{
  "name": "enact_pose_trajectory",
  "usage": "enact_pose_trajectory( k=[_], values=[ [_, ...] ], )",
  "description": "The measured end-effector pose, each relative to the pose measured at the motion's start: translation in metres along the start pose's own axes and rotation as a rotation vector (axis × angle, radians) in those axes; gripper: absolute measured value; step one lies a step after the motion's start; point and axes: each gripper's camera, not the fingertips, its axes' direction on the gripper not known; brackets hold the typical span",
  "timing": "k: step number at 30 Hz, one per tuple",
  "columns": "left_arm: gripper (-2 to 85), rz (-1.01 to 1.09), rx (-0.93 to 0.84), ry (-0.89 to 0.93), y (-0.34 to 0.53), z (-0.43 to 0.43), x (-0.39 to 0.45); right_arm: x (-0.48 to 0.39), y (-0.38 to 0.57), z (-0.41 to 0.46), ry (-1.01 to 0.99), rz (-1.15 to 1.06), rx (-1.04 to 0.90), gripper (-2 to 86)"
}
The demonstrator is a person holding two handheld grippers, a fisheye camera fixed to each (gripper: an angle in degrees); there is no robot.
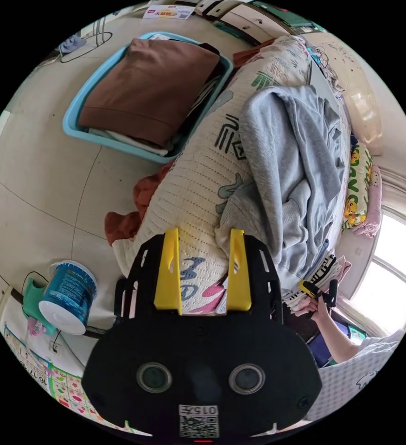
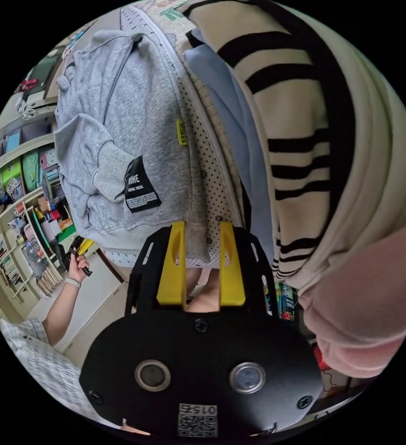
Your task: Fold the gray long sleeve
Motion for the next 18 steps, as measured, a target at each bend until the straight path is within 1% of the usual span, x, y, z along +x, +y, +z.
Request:
enact_pose_trajectory(
  k=[3, 4, 6, 9, 10, 12, 14, 16, 18],
  values=[
    [13.3, 0.034, 0.004, -0.021, 0.001, -0.009, 0.009, 0.002, 0.001, -0.001, -0.014, -0.041, 0.002, 7.8],
    [12.6, 0.051, 0.012, -0.029, 0.002, -0.014, 0.013, 0.0, 0.001, 0.0, -0.057, -0.07, -0.002, 5.9],
    [11.3, 0.061, 0.023, -0.026, 0.003, -0.019, 0.017, -0.001, 0.002, -0.001, -0.049, -0.07, -0.001, 4.9],
    [5.1, 0.077, 0.043, -0.009, 0.007, -0.03, 0.021, -0.005, 0.003, -0.003, -0.021, -0.105, -0.01, 4.1],
    [2.7, 0.095, 0.055, 0.043, 0.011, -0.037, 0.023, -0.006, 0.004, -0.006, -0.008, -0.119, -0.013, 3.9],
    [1.3, 0.083, 0.075, 0.058, 0.019, -0.049, 0.023, -0.009, 0.007, -0.012, 0.038, -0.153, -0.013, 3.7],
    [0.3, 0.074, 0.056, -0.021, 0.037, -0.065, 0.024, -0.02, 0.015, -0.02, 0.13, -0.243, -0.01, 3.4],
    [-0.1, 0.087, 0.041, -0.09, 0.057, -0.076, 0.024, -0.024, 0.019, -0.023, 0.151, -0.27, -0.028, 3.2],
    [-0.3, 0.065, 0.065, -0.085, 0.081, -0.089, 0.017, -0.024, 0.023, -0.025, 0.19, -0.284, -0.033, 3.2]
  ],
)
